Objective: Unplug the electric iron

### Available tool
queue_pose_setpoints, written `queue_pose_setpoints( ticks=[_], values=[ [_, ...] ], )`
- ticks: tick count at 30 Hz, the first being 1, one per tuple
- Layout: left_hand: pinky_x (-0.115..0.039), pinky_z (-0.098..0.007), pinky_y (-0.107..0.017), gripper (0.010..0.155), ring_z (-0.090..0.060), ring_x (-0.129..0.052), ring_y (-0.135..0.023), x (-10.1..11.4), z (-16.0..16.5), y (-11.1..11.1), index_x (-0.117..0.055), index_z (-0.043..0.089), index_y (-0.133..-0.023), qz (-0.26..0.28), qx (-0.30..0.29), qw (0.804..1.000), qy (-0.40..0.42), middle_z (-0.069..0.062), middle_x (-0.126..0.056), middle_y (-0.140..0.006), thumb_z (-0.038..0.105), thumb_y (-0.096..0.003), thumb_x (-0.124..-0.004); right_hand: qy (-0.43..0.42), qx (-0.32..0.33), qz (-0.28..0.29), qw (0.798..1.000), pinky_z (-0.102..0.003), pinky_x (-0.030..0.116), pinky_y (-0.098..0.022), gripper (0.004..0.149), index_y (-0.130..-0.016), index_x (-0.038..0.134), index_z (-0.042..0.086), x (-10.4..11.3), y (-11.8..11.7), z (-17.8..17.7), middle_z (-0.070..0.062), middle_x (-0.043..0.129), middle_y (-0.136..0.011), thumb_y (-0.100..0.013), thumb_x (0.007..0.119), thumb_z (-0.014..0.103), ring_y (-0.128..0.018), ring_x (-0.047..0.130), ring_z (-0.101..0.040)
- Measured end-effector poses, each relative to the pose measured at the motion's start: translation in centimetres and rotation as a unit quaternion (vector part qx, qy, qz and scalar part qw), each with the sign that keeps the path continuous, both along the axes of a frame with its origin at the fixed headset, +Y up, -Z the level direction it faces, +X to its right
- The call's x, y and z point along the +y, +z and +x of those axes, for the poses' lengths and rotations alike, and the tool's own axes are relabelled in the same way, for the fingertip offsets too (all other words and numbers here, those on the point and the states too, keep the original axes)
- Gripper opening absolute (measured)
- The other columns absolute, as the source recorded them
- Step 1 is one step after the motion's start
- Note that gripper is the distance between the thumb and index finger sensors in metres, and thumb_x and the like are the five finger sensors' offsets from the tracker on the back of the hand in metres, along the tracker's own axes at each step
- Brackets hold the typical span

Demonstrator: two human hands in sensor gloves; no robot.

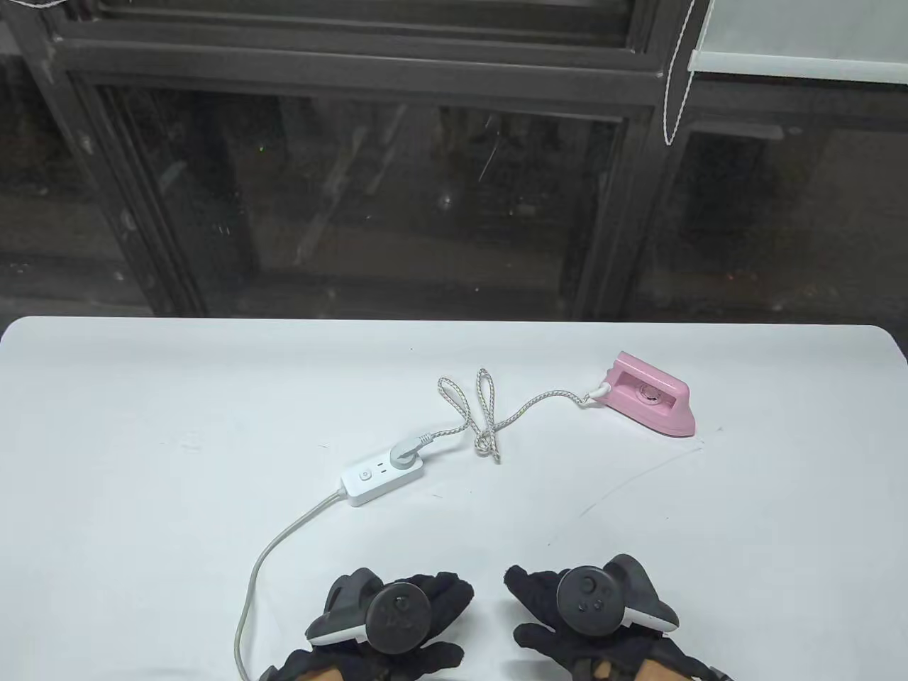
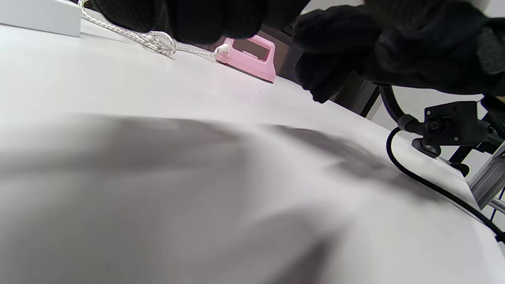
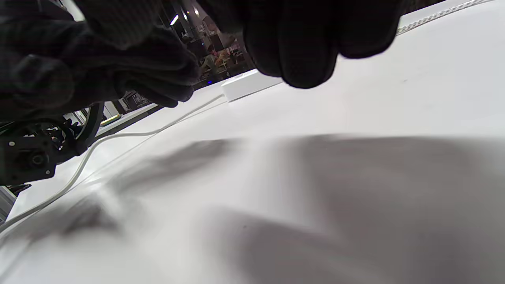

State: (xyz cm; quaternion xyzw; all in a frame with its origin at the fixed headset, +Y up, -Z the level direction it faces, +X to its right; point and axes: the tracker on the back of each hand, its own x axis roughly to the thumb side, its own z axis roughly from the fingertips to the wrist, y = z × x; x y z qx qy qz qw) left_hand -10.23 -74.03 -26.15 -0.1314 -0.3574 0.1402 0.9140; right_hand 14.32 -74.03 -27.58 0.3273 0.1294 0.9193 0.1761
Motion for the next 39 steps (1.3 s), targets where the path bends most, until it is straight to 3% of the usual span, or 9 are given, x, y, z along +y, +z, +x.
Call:
queue_pose_setpoints(
  ticks=[33, 35, 39],
  values=[
    [-0.055, -0.058, -0.072, 0.081, -0.034, -0.057, -0.104, -0.1, -0.3, -0.3, -0.038, 0.027, -0.108, -0.018, 0.019, 0.999, -0.022, -0.007, -0.044, -0.116, 0.065, -0.0391, -0.060, 0.027, 0.012, -0.019, 0.999, -0.053, 0.063, -0.063, 0.075, -0.104, 0.045, 0.020, -0.1, 0.2, -0.4, -0.012, 0.066, -0.100, -0.042, 0.067, 0.054, -0.079, 0.077, -0.030],
    [-0.054, -0.059, -0.072, 0.082, -0.034, -0.055, -0.105, 0.5, -0.9, -0.8, -0.038, 0.028, -0.108, -0.003, 0.038, 0.999, -0.019, -0.006, -0.043, -0.117, 0.065, -0.0387, -0.061, 0.022, 0.007, -0.019, 1.000, -0.053, 0.062, -0.063, 0.075, -0.104, 0.045, 0.020, 0.0, 0.1, -0.3, -0.012, 0.066, -0.100, -0.042, 0.067, 0.054, -0.079, 0.077, -0.031],
    [-0.051, -0.061, -0.074, 0.083, -0.034, -0.051, -0.107, 1.9, -4.0, -5.0, -0.036, 0.029, -0.109, 0.020, 0.135, 0.990, -0.035, -0.006, -0.039, -0.118, 0.066, -0.0386, -0.061, 0.022, -0.002, -0.029, 0.999, -0.053, 0.062, -0.064, 0.075, -0.104, 0.044, 0.020, -0.1, -0.3, -0.1, -0.012, 0.065, -0.100, -0.042, 0.067, 0.054, -0.080, 0.076, -0.031]
  ],
)
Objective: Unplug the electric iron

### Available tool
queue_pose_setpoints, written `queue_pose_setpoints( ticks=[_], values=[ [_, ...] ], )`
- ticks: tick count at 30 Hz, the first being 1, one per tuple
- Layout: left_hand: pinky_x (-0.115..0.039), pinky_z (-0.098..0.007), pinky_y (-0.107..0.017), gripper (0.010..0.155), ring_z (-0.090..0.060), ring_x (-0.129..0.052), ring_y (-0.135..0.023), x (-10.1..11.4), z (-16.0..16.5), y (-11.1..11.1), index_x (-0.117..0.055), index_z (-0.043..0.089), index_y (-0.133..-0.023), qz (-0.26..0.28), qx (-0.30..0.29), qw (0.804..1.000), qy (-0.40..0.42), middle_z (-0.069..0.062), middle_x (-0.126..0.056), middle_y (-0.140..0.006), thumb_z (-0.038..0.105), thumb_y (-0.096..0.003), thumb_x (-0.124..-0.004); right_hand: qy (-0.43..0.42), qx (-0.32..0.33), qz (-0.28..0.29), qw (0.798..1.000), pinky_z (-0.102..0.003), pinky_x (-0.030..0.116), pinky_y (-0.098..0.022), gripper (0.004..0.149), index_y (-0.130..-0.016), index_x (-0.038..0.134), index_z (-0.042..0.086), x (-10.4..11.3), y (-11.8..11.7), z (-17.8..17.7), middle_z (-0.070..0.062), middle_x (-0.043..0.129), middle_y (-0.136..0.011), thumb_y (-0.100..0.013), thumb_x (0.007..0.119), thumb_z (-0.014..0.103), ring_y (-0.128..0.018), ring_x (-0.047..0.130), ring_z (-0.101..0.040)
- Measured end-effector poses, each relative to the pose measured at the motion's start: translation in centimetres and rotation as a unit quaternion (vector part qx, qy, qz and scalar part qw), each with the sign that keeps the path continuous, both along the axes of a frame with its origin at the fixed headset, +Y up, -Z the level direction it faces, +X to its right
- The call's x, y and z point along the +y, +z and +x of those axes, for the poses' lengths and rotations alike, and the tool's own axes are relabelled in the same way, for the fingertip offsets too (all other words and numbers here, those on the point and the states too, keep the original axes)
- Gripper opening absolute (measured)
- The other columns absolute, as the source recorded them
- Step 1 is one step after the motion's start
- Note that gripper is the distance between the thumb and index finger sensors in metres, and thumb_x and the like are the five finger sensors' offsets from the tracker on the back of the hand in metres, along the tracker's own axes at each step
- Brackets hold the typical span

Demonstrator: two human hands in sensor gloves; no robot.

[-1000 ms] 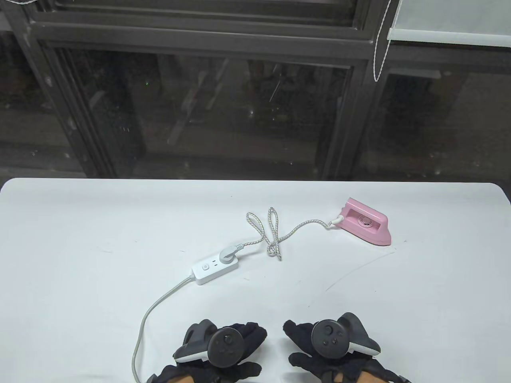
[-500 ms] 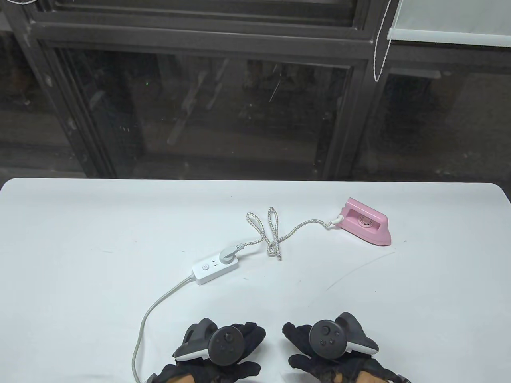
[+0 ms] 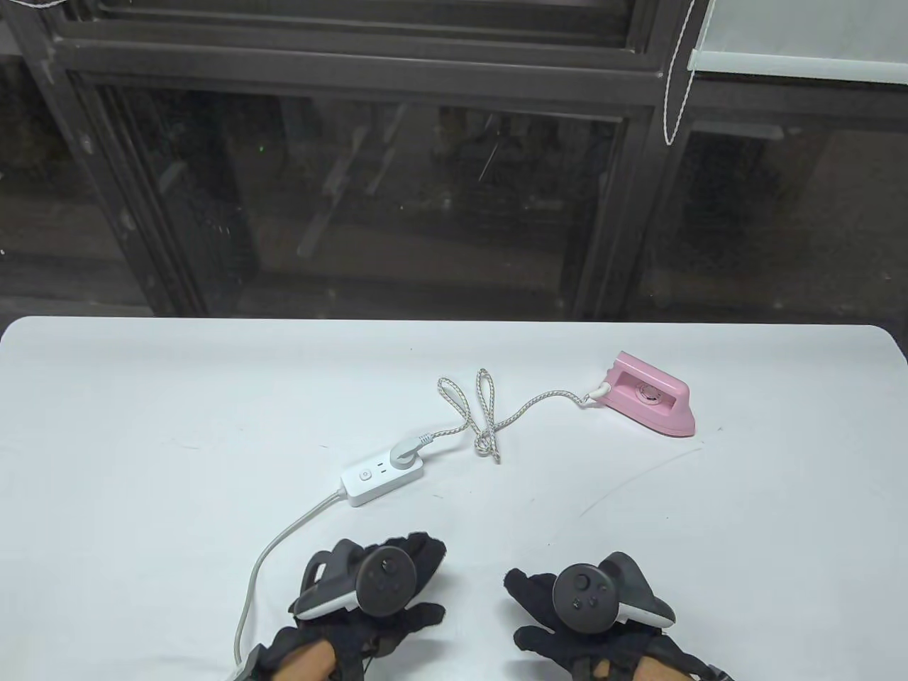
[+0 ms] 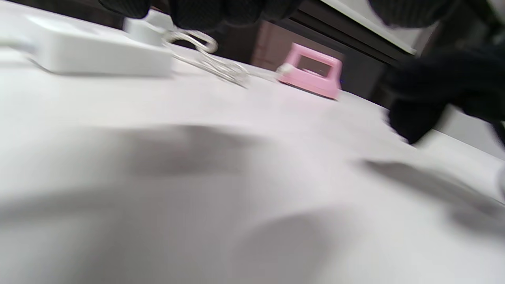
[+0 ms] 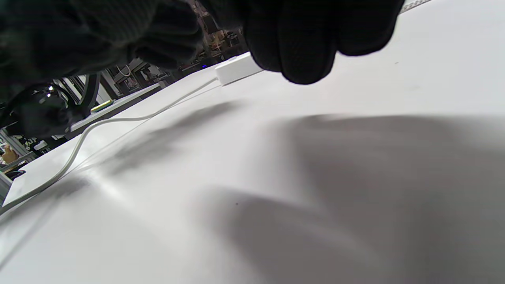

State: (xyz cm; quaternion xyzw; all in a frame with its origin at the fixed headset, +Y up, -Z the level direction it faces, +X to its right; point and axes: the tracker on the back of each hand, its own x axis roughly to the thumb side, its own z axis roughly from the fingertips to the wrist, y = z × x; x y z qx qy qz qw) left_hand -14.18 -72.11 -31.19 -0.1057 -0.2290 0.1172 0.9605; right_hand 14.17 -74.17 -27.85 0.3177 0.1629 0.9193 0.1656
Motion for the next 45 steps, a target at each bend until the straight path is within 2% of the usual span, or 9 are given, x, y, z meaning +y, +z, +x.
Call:
queue_pose_setpoints(
  ticks=[6, 9, 12, 16, 23, 29, 34, 39, 45],
  values=[
    [-0.046, -0.062, -0.075, 0.087, -0.035, -0.037, -0.111, -1.0, -4.1, -8.9, -0.029, 0.028, -0.109, -0.004, 0.147, 0.989, 0.025, -0.006, -0.026, -0.119, 0.067, -0.0387, -0.062, 0.011, 0.006, -0.012, 1.000, -0.053, 0.061, -0.064, 0.075, -0.105, 0.043, 0.020, -0.2, -0.1, 0.0, -0.012, 0.064, -0.101, -0.042, 0.067, 0.054, -0.080, 0.075, -0.031],
    [-0.044, -0.062, -0.075, 0.088, -0.036, -0.035, -0.110, -3.5, -4.9, -12.1, -0.028, 0.027, -0.109, -0.084, 0.219, 0.972, 0.034, -0.007, -0.024, -0.119, 0.066, -0.0382, -0.064, 0.013, 0.009, -0.013, 1.000, -0.053, 0.062, -0.064, 0.075, -0.105, 0.043, 0.020, -0.2, 0.0, 0.0, -0.012, 0.064, -0.101, -0.042, 0.067, 0.054, -0.081, 0.075, -0.031],
    [-0.045, -0.061, -0.074, 0.086, -0.036, -0.042, -0.107, -5.5, -4.6, -13.7, -0.033, 0.026, -0.108, -0.114, 0.234, 0.965, 0.013, -0.007, -0.030, -0.118, 0.064, -0.0381, -0.066, 0.017, 0.011, -0.016, 1.000, -0.053, 0.061, -0.064, 0.076, -0.105, 0.042, 0.020, -0.3, 0.0, 0.0, -0.012, 0.063, -0.101, -0.042, 0.067, 0.054, -0.081, 0.075, -0.031],
    [-0.051, -0.057, -0.072, 0.082, -0.035, -0.051, -0.099, -5.5, -3.2, -13.9, -0.043, 0.026, -0.105, -0.061, 0.206, 0.976, -0.034, -0.008, -0.047, -0.112, 0.061, -0.0367, -0.069, 0.015, 0.008, -0.022, 1.000, -0.054, 0.061, -0.064, 0.076, -0.105, 0.042, 0.020, -0.2, -0.1, 0.2, -0.012, 0.063, -0.102, -0.042, 0.067, 0.054, -0.081, 0.074, -0.032],
    [-0.069, -0.051, -0.062, 0.081, -0.034, -0.071, -0.086, -4.9, 0.1, -10.2, -0.051, 0.024, -0.104, -0.034, 0.088, 0.991, -0.098, -0.008, -0.064, -0.103, 0.062, -0.0351, -0.071, -0.056, -0.013, -0.016, 0.998, -0.055, 0.060, -0.063, 0.075, -0.104, 0.045, 0.018, 1.1, -0.5, 1.3, -0.014, 0.064, -0.101, -0.042, 0.069, 0.051, -0.080, 0.075, -0.034],
    [-0.073, -0.047, -0.058, 0.082, -0.035, -0.072, -0.082, -5.0, 4.8, -1.3, -0.054, 0.024, -0.104, -0.023, -0.046, 0.994, -0.100, -0.009, -0.065, -0.101, 0.064, -0.0343, -0.072, -0.128, -0.013, 0.029, 0.991, -0.054, 0.061, -0.061, 0.074, -0.104, 0.048, 0.018, 3.3, 0.0, 1.8, -0.015, 0.066, -0.099, -0.042, 0.073, 0.048, -0.078, 0.075, -0.034],
    [-0.079, -0.041, -0.049, 0.085, -0.035, -0.077, -0.078, -4.9, 8.0, 4.8, -0.051, 0.023, -0.104, -0.014, -0.135, 0.979, -0.151, -0.010, -0.066, -0.100, 0.066, -0.0342, -0.071, -0.036, 0.039, 0.052, 0.997, -0.053, 0.062, -0.062, 0.074, -0.103, 0.049, 0.018, 2.2, 1.6, -0.5, -0.014, 0.065, -0.099, -0.041, 0.075, 0.047, -0.078, 0.075, -0.033],
    [-0.078, -0.040, -0.047, 0.085, -0.036, -0.076, -0.075, -5.1, 8.3, 5.9, -0.049, 0.023, -0.105, -0.019, -0.145, 0.980, -0.132, -0.011, -0.065, -0.098, 0.065, -0.0342, -0.072, 0.061, 0.108, 0.074, 0.990, -0.052, 0.063, -0.062, 0.072, -0.102, 0.052, 0.019, 0.4, 3.7, -3.6, -0.012, 0.065, -0.099, -0.040, 0.075, 0.048, -0.078, 0.076, -0.030],
    [-0.078, -0.040, -0.046, 0.084, -0.036, -0.077, -0.073, -5.1, 8.4, 5.7, -0.047, 0.025, -0.104, -0.016, -0.156, 0.979, -0.133, -0.012, -0.066, -0.097, 0.065, -0.0342, -0.072, 0.046, 0.073, 0.085, 0.993, -0.050, 0.068, -0.057, 0.063, -0.097, 0.056, 0.020, -0.3, 3.0, -3.9, -0.008, 0.075, -0.088, -0.041, 0.076, 0.040, -0.066, 0.083, -0.025]
  ],
)
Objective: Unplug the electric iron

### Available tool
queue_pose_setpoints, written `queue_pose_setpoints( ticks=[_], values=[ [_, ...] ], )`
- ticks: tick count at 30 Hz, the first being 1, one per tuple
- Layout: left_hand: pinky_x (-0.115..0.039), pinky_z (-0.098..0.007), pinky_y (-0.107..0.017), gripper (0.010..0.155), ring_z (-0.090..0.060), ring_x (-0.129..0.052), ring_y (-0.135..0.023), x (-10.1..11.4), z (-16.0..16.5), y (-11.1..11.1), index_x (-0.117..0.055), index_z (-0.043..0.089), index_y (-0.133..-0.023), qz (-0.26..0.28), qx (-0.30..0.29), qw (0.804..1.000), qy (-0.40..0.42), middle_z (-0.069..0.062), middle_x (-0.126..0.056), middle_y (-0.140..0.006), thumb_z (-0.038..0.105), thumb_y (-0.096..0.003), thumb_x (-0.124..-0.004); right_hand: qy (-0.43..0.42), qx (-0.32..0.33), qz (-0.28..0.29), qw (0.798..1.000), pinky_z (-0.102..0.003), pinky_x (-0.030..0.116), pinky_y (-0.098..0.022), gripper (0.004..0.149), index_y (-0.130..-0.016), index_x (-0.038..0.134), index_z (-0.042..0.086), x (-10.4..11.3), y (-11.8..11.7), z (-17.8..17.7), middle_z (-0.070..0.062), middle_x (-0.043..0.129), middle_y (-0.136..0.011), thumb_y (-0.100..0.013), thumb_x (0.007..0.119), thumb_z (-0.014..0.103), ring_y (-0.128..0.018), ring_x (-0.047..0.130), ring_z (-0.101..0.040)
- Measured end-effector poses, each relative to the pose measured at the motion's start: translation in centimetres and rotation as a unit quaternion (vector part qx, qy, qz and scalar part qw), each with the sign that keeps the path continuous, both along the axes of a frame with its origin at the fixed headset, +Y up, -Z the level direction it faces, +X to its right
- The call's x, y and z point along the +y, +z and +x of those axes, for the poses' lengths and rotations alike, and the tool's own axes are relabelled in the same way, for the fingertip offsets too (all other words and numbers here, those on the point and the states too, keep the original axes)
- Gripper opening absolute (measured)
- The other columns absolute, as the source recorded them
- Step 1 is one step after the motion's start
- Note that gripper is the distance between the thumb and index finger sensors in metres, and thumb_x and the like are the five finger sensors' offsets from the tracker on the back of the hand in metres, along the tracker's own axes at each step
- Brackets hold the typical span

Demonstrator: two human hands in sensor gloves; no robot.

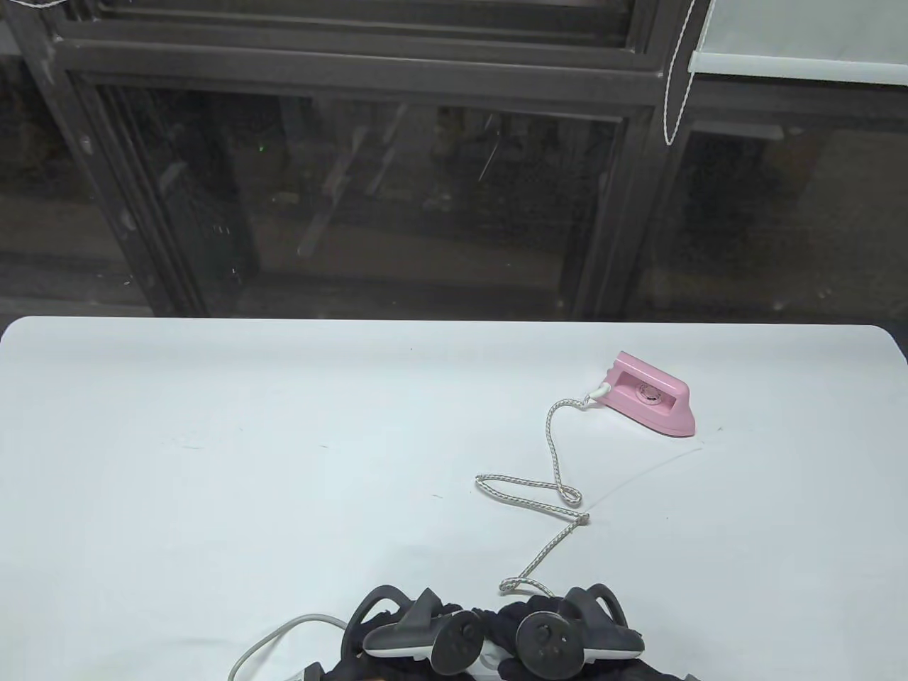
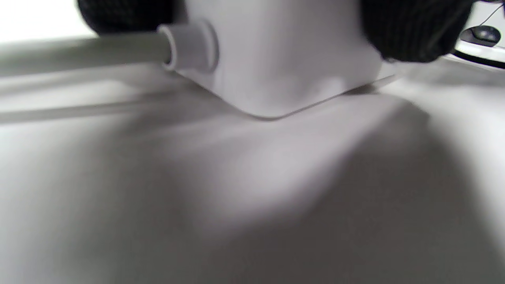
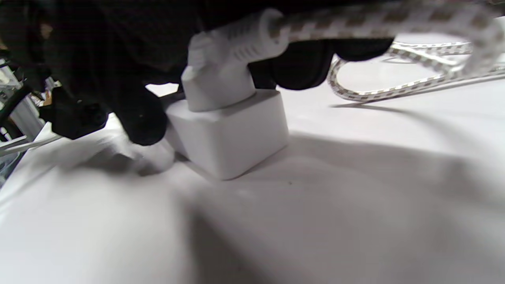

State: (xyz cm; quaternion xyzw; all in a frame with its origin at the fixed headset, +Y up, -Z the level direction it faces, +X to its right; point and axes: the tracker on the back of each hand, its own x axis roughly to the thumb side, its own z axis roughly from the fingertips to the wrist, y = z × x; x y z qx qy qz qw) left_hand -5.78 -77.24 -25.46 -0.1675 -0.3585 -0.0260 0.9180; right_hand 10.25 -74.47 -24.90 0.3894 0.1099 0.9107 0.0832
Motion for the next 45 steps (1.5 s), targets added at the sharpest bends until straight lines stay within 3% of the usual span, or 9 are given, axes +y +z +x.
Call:
queue_pose_setpoints(
  ticks=[2, 8, 21, 25, 27, 30, 32, 36, 45],
  values=[
    [-0.079, -0.040, -0.046, 0.084, -0.037, -0.077, -0.073, 0.0, 0.0, -0.1, -0.048, 0.026, -0.104, -0.006, 0.002, 1.000, 0.001, -0.012, -0.066, -0.097, 0.065, -0.0340, -0.073, 0.031, 0.000, 0.002, 1.000, -0.049, 0.069, -0.056, 0.062, -0.096, 0.057, 0.019, -0.6, -0.2, -0.4, -0.006, 0.076, -0.084, -0.041, 0.076, 0.040, -0.063, 0.083, -0.023],
    [-0.079, -0.041, -0.046, 0.083, -0.037, -0.077, -0.074, 0.2, 0.2, -0.3, -0.049, 0.027, -0.103, -0.018, 0.017, 1.000, -0.004, -0.011, -0.066, -0.096, 0.064, -0.0334, -0.075, 0.015, -0.004, 0.022, 1.000, -0.048, 0.068, -0.056, 0.059, -0.093, 0.058, 0.020, -0.6, -0.1, -0.5, -0.005, 0.078, -0.080, -0.041, 0.075, 0.042, -0.059, 0.083, -0.021],
    [-0.079, -0.042, -0.044, 0.083, -0.039, -0.078, -0.070, 0.1, 0.7, -0.5, -0.053, 0.027, -0.102, -0.027, 0.023, 0.999, 0.006, -0.015, -0.067, -0.092, 0.063, -0.0318, -0.080, 0.031, 0.024, 0.079, 0.996, -0.047, 0.072, -0.051, 0.057, -0.090, 0.065, 0.018, 0.5, 0.3, -0.3, -0.006, 0.084, -0.074, -0.039, 0.074, 0.043, -0.051, 0.086, -0.020],
    [-0.078, -0.043, -0.044, 0.083, -0.038, -0.077, -0.071, 0.1, 0.6, -0.5, -0.053, 0.027, -0.102, -0.033, 0.026, 0.999, 0.002, -0.014, -0.067, -0.093, 0.063, -0.0319, -0.080, -0.069, -0.041, 0.119, 0.990, -0.047, 0.072, -0.050, 0.057, -0.089, 0.064, 0.017, 4.6, -0.3, 2.5, -0.006, 0.084, -0.073, -0.039, 0.073, 0.043, -0.050, 0.085, -0.020],
    [-0.078, -0.043, -0.044, 0.083, -0.038, -0.077, -0.071, 0.0, 0.6, -0.5, -0.053, 0.028, -0.102, -0.034, 0.027, 0.999, 0.005, -0.014, -0.066, -0.093, 0.063, -0.0319, -0.080, -0.066, -0.084, 0.114, 0.988, -0.048, 0.071, -0.053, 0.057, -0.090, 0.063, 0.018, 5.7, -0.9, 4.2, -0.006, 0.082, -0.076, -0.040, 0.074, 0.043, -0.053, 0.085, -0.020],
    [-0.078, -0.043, -0.045, 0.083, -0.038, -0.077, -0.072, 0.0, 0.6, -0.4, -0.052, 0.028, -0.102, -0.027, 0.023, 0.999, 0.003, -0.013, -0.066, -0.093, 0.063, -0.0324, -0.079, -0.058, -0.086, 0.066, 0.992, -0.050, 0.071, -0.052, 0.058, -0.090, 0.065, 0.017, 4.2, -2.5, 5.7, -0.008, 0.084, -0.076, -0.038, 0.080, 0.040, -0.054, 0.086, -0.023],
    [-0.078, -0.042, -0.046, 0.083, -0.038, -0.077, -0.071, -0.1, 0.5, -0.3, -0.051, 0.027, -0.103, -0.021, 0.014, 1.000, 0.003, -0.014, -0.066, -0.094, 0.063, -0.0327, -0.078, -0.002, -0.066, 0.025, 0.997, -0.051, 0.070, -0.054, 0.059, -0.090, 0.064, 0.017, 2.1, -2.9, 5.1, -0.008, 0.082, -0.078, -0.038, 0.082, 0.039, -0.056, 0.086, -0.024],
    [-0.077, -0.041, -0.046, 0.084, -0.037, -0.076, -0.071, -0.3, 0.2, -0.2, -0.050, 0.027, -0.104, -0.015, 0.011, 1.000, 0.013, -0.013, -0.065, -0.094, 0.064, -0.0332, -0.076, 0.103, -0.034, 0.041, 0.993, -0.051, 0.069, -0.056, 0.060, -0.087, 0.064, 0.019, 0.6, -2.0, 3.2, -0.005, 0.081, -0.079, -0.035, 0.085, 0.040, -0.059, 0.086, -0.024],
    [-0.078, -0.041, -0.046, 0.084, -0.036, -0.076, -0.071, -0.2, 0.2, -0.3, -0.049, 0.028, -0.104, -0.017, 0.006, 1.000, 0.007, -0.013, -0.065, -0.094, 0.065, -0.0330, -0.076, 0.158, 0.000, 0.040, 0.987, -0.051, 0.072, -0.055, 0.061, -0.079, 0.064, 0.024, -0.3, -1.0, 1.8, -0.001, 0.084, -0.072, -0.029, 0.091, 0.044, -0.054, 0.087, -0.022]
  ],
)
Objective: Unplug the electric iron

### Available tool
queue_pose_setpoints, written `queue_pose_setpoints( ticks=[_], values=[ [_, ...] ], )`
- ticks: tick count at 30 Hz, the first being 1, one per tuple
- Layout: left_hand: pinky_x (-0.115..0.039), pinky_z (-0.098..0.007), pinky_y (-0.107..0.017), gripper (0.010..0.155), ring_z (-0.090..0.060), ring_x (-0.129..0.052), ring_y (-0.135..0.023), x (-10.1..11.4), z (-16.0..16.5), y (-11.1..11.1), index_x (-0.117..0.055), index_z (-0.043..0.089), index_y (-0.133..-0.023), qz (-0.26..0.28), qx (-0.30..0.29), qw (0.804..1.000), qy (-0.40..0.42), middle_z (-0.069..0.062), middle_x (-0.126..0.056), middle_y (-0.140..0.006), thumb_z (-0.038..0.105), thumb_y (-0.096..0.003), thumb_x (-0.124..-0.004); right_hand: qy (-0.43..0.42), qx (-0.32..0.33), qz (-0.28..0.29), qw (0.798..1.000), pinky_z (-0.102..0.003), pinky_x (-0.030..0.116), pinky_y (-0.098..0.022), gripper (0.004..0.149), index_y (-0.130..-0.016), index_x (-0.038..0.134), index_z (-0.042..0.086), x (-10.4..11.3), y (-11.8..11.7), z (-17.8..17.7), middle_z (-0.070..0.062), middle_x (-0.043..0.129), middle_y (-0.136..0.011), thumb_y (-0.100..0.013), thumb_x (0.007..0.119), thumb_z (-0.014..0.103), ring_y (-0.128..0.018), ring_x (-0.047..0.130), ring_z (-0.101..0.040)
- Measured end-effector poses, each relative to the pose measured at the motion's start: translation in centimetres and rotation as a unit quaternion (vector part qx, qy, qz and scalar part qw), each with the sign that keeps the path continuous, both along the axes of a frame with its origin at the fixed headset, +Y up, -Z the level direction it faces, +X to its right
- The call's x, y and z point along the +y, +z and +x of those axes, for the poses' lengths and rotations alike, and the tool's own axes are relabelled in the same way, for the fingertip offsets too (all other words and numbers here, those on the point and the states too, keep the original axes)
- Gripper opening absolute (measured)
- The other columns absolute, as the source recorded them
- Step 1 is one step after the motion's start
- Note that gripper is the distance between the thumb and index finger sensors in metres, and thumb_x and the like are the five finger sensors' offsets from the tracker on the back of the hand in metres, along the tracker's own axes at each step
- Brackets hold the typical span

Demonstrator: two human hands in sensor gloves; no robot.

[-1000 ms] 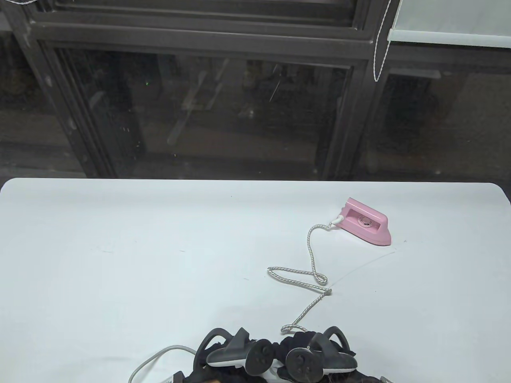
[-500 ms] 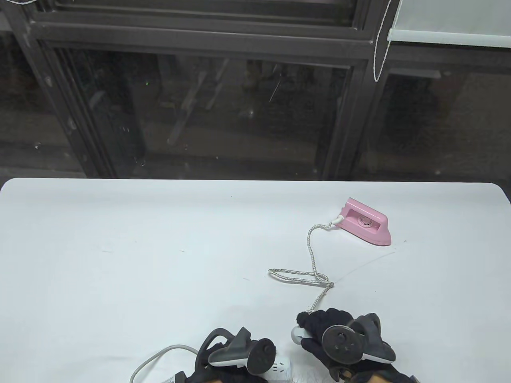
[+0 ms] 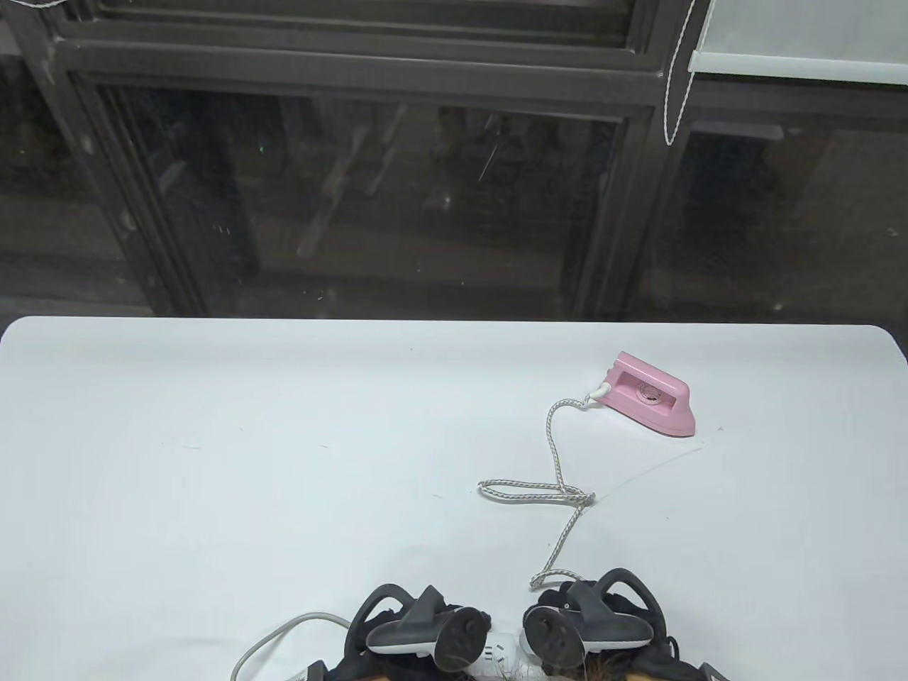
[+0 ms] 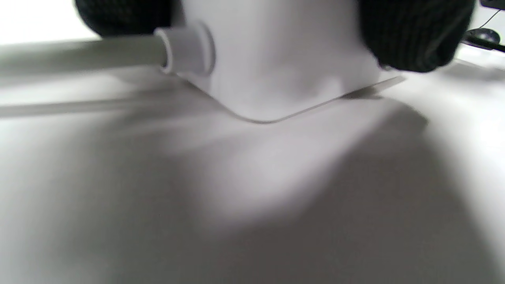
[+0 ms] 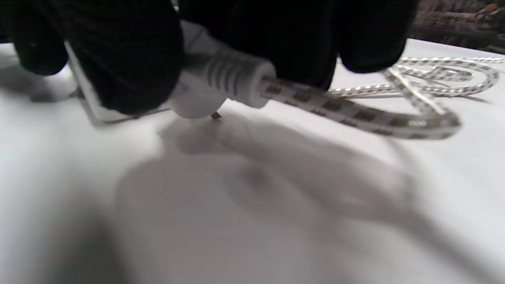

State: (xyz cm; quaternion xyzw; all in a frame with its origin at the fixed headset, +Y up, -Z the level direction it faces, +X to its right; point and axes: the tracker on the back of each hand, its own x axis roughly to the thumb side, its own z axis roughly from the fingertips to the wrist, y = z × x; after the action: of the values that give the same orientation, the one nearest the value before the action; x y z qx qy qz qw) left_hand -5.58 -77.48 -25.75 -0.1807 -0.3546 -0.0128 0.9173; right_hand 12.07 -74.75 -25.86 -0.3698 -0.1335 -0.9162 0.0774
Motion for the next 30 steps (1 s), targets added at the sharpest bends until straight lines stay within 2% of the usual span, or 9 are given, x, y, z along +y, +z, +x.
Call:
queue_pose_setpoints(
  ticks=[6, 9, 11, 12, 15, 18, 21, 24, 30],
  values=[
    [-0.079, -0.043, -0.048, 0.086, -0.034, -0.078, -0.072, 0.1, 0.1, -0.1, -0.050, 0.025, -0.103, 0.005, -0.002, 1.000, -0.014, -0.012, -0.066, -0.094, 0.067, -0.0325, -0.074, -0.018, -0.002, -0.027, 0.999, -0.051, 0.072, -0.055, 0.053, -0.076, 0.070, 0.026, 0.3, 0.1, 0.2, -0.003, 0.087, -0.072, -0.031, 0.089, 0.045, -0.054, 0.089, -0.023],
    [-0.076, -0.045, -0.052, 0.090, -0.033, -0.077, -0.074, 0.0, -0.4, 0.0, -0.045, 0.024, -0.105, 0.007, 0.003, 1.000, -0.010, -0.011, -0.061, -0.099, 0.070, -0.0313, -0.069, -0.064, -0.015, -0.031, 0.997, -0.053, 0.070, -0.057, 0.059, -0.083, 0.070, 0.023, 1.1, -0.3, 1.1, -0.006, 0.084, -0.079, -0.032, 0.087, 0.047, -0.059, 0.088, -0.025],
    [-0.071, -0.051, -0.060, 0.095, -0.034, -0.072, -0.085, 0.5, -0.9, 0.1, -0.039, 0.023, -0.106, -0.007, 0.002, 1.000, -0.002, -0.010, -0.057, -0.104, 0.073, -0.0299, -0.067, -0.106, -0.019, -0.029, 0.994, -0.054, 0.066, -0.061, 0.068, -0.091, 0.064, 0.021, 1.8, -0.5, 1.6, -0.010, 0.078, -0.088, -0.033, 0.086, 0.049, -0.067, 0.084, -0.028],
    [-0.067, -0.056, -0.065, 0.097, -0.034, -0.068, -0.093, 1.3, -1.4, 0.2, -0.037, 0.024, -0.106, 0.000, 0.009, 1.000, 0.017, -0.009, -0.053, -0.107, 0.074, -0.0293, -0.067, -0.136, -0.020, -0.023, 0.990, -0.055, 0.062, -0.064, 0.075, -0.096, 0.058, 0.020, 2.2, -0.6, 1.9, -0.011, 0.070, -0.095, -0.033, 0.086, 0.049, -0.074, 0.079, -0.030],
    [-0.062, -0.060, -0.069, 0.096, -0.034, -0.063, -0.100, 3.9, -2.7, 0.1, -0.038, 0.026, -0.107, 0.033, 0.018, 0.994, 0.103, -0.008, -0.049, -0.112, 0.076, -0.0294, -0.064, -0.207, -0.019, -0.012, 0.978, -0.056, 0.052, -0.070, 0.084, -0.103, 0.044, 0.021, 2.9, -0.8, 2.4, -0.013, 0.052, -0.106, -0.035, 0.081, 0.053, -0.089, 0.064, -0.034],
    [-0.059, -0.061, -0.070, 0.095, -0.035, -0.058, -0.103, 5.5, -4.3, -0.4, -0.038, 0.026, -0.107, 0.023, 0.024, 0.975, 0.219, -0.008, -0.045, -0.113, 0.073, -0.0308, -0.067, -0.265, -0.012, -0.025, 0.964, -0.056, 0.051, -0.070, 0.086, -0.104, 0.039, 0.021, 2.8, -1.3, 2.8, -0.012, 0.048, -0.108, -0.036, 0.078, 0.056, -0.091, 0.061, -0.035],
    [-0.056, -0.063, -0.071, 0.095, -0.036, -0.056, -0.104, 5.3, -4.9, -0.9, -0.038, 0.026, -0.107, 0.045, 0.024, 0.977, 0.207, -0.009, -0.043, -0.114, 0.072, -0.0310, -0.068, -0.259, -0.020, -0.037, 0.965, -0.056, 0.051, -0.070, 0.087, -0.104, 0.038, 0.021, 2.4, -1.8, 3.1, -0.011, 0.048, -0.109, -0.036, 0.080, 0.054, -0.093, 0.060, -0.035],
    [-0.058, -0.063, -0.070, 0.091, -0.036, -0.060, -0.102, 4.9, -4.9, -1.0, -0.041, 0.025, -0.107, 0.022, 0.020, 0.976, 0.217, -0.009, -0.047, -0.113, 0.071, -0.0331, -0.067, -0.256, -0.023, -0.044, 0.966, -0.057, 0.050, -0.071, 0.088, -0.105, 0.036, 0.022, 1.9, -2.1, 3.2, -0.011, 0.047, -0.110, -0.036, 0.079, 0.055, -0.094, 0.059, -0.036],
    [-0.058, -0.063, -0.070, 0.092, -0.036, -0.058, -0.102, 5.2, -4.8, -0.8, -0.037, 0.025, -0.108, 0.039, 0.017, 0.975, 0.216, -0.009, -0.045, -0.114, 0.071, -0.0336, -0.068, -0.260, -0.024, -0.037, 0.965, -0.056, 0.051, -0.071, 0.087, -0.105, 0.035, 0.021, 1.8, -2.0, 3.1, -0.011, 0.047, -0.110, -0.037, 0.076, 0.057, -0.094, 0.060, -0.036]
  ],
)
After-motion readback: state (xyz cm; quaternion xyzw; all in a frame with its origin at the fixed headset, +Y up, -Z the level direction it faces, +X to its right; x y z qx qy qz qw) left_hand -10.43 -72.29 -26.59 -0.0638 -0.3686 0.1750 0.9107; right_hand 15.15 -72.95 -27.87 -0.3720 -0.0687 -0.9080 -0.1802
